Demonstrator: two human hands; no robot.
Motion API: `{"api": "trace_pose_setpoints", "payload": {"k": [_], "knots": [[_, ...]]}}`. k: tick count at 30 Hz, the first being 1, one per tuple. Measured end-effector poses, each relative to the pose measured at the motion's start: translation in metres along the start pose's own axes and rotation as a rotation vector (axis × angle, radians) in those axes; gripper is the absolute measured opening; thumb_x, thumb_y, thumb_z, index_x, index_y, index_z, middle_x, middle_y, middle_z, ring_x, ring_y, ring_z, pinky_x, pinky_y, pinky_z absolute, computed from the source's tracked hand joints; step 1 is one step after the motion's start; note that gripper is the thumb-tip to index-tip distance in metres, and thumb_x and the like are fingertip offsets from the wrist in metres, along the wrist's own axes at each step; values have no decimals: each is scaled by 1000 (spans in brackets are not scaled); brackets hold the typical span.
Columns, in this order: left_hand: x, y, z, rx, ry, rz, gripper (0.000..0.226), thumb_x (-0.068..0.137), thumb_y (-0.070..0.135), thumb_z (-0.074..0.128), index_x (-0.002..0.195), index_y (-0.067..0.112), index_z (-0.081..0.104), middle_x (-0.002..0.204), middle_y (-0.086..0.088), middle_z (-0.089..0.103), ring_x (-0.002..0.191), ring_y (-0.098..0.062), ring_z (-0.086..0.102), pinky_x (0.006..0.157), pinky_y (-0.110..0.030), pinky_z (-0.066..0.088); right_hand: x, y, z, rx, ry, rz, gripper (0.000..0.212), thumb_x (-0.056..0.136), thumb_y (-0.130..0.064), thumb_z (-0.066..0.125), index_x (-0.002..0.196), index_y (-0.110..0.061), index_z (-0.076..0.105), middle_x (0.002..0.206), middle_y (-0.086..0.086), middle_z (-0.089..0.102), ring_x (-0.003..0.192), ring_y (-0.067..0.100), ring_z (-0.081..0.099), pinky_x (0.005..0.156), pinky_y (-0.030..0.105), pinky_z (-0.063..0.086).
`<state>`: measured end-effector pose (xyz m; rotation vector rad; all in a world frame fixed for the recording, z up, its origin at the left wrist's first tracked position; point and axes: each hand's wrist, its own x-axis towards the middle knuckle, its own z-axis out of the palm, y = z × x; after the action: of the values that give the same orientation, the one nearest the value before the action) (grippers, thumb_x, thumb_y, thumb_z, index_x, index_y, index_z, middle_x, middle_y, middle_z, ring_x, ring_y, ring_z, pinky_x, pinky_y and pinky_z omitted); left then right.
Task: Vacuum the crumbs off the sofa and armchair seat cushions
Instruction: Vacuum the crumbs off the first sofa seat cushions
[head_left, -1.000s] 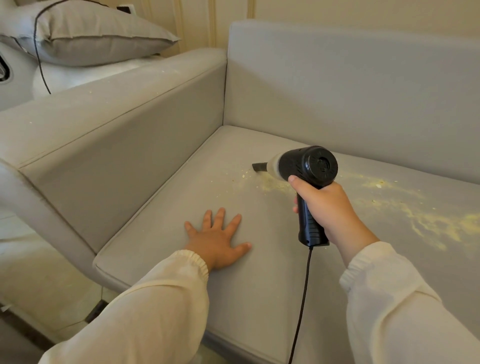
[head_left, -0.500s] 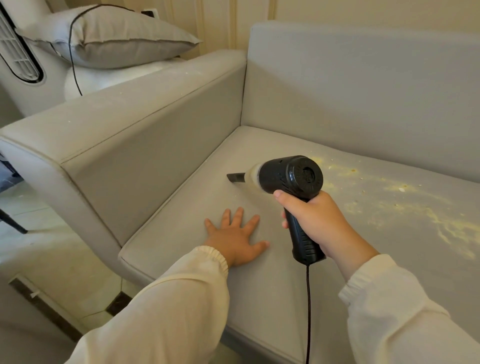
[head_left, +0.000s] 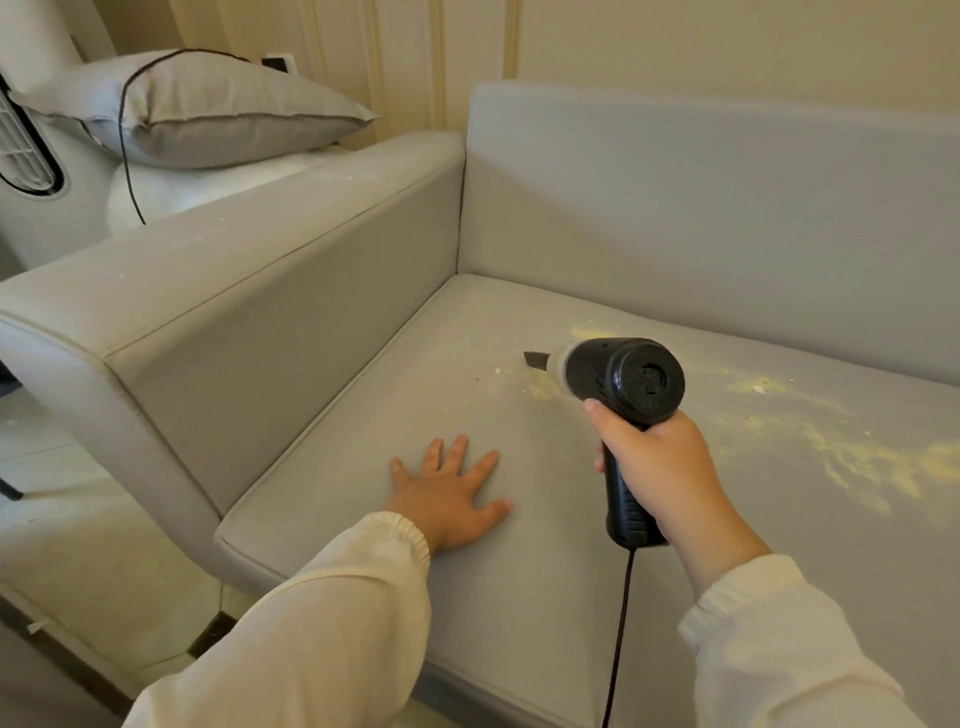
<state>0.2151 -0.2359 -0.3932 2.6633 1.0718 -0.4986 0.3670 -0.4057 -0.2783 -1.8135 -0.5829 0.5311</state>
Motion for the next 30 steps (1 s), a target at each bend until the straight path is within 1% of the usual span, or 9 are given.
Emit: {"api": "trace_pose_setpoints", "payload": {"k": [7,10,14,17,20,22,25,30], "knots": [[2,-5,5,-9,6,20,77,92,85,19,158,57,-11,172,9,-21,159,-25,-18,116,-75,-6,19,6,7,-30,35,-16,22,92,-42,77,103,-23,71,83,6,76,57,9,69,58,24,50],[4,-1,5,-11,0,5,78,91,86,19,157,57,-13,171,9,-23,158,-26,-20,115,-76,-6,26,8,5,-15,56,-5,25,92,-42,77,104,-21,71,86,7,76,56,8,69,60,26,52],[5,2,4,-14,-7,-6,80,89,87,18,156,58,-14,171,9,-23,158,-27,-21,114,-78,-6,34,8,8,-13,19,18,28,91,-44,78,102,-20,72,86,9,76,63,14,73,65,32,58],[5,1,3,-12,-12,-2,80,90,87,19,157,58,-14,171,8,-23,158,-27,-21,114,-78,-6,34,7,12,-5,-29,20,26,91,-45,78,105,-25,71,81,5,75,74,23,77,75,39,64],[5,1,2,-15,-17,3,79,90,87,19,157,58,-14,171,8,-23,158,-27,-21,114,-78,-6,29,4,12,-40,-63,-1,21,92,-44,78,101,-26,72,75,3,74,74,25,77,75,39,63],[5,1,1,-17,-18,1,80,90,87,19,157,58,-13,171,8,-23,158,-28,-20,114,-78,-6,24,2,9,-60,-85,1,22,92,-45,77,95,-24,73,71,4,75,76,28,78,77,41,63],[4,2,0,-19,-27,-1,80,89,88,18,157,58,-13,171,8,-22,158,-28,-20,115,-78,-6,12,0,1,-69,-112,16,27,92,-46,76,89,-19,74,72,6,76,77,29,78,81,44,62],[0,3,0,-18,-19,3,81,90,87,20,158,56,-12,171,8,-22,158,-27,-20,115,-77,-6,-3,-3,-7,-57,-134,31,31,94,-46,74,87,-16,73,73,8,77,83,33,77,85,46,61]]}}
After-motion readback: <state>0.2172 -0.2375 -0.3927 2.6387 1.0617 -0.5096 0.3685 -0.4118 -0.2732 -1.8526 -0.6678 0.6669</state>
